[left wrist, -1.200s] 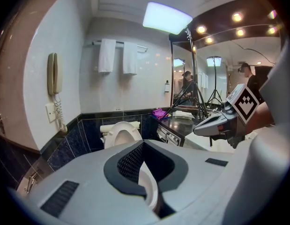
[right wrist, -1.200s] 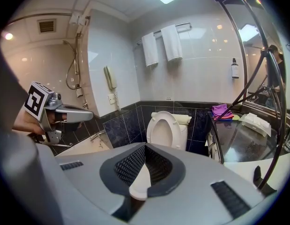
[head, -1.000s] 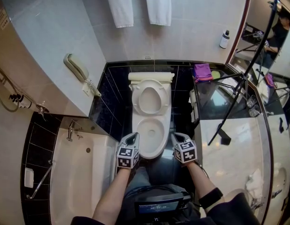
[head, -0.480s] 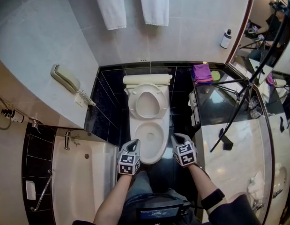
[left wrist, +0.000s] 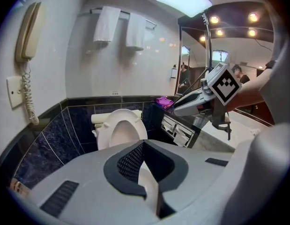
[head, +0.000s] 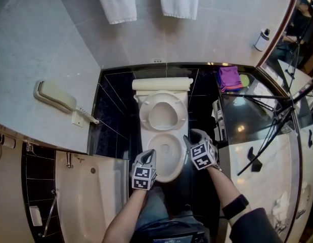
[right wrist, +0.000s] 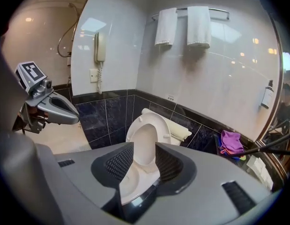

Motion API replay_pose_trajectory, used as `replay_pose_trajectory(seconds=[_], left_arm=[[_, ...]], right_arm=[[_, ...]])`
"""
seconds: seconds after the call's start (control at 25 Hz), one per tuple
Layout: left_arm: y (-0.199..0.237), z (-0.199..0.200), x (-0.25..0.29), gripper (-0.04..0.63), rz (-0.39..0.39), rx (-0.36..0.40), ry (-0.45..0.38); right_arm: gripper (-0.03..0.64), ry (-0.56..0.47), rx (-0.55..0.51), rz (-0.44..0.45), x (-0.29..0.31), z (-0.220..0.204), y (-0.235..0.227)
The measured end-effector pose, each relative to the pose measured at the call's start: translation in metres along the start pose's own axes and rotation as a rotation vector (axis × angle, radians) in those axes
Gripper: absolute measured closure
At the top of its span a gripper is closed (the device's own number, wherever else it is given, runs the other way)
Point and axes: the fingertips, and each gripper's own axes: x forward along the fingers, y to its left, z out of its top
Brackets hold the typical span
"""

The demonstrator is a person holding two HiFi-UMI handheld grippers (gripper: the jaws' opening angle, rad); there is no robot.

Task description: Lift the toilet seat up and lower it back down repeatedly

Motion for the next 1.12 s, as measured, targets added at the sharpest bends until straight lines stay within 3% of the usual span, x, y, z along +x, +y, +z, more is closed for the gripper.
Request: replay_pose_trajectory(seconds=[0.32, 0.68, 0.84, 1.12], left_arm=[[0.037, 0.005, 0.067, 0.604, -0.034, -0.019, 0.017], [0.070, -0.002, 0.125, 0.604, -0.053, -0.037, 0.037], [0.086, -0.007, 0.143, 0.604, -0.056, -0.062, 0.034], [0.109, -0.015, 0.155, 0.604, -0.052, -0.099, 0.021]], right_arm=[[0.419, 0.034, -0.156, -0.029, 0.088, 0.028, -0.038], [0.419, 0.083, -0.527, -0.077, 0.194, 0.067, -0.067], [0.419, 0.096, -0.642, -0.077, 0.233, 0.084, -0.065], [0.451, 0.129, -0.736, -0.077, 0.282, 0.095, -0.068]])
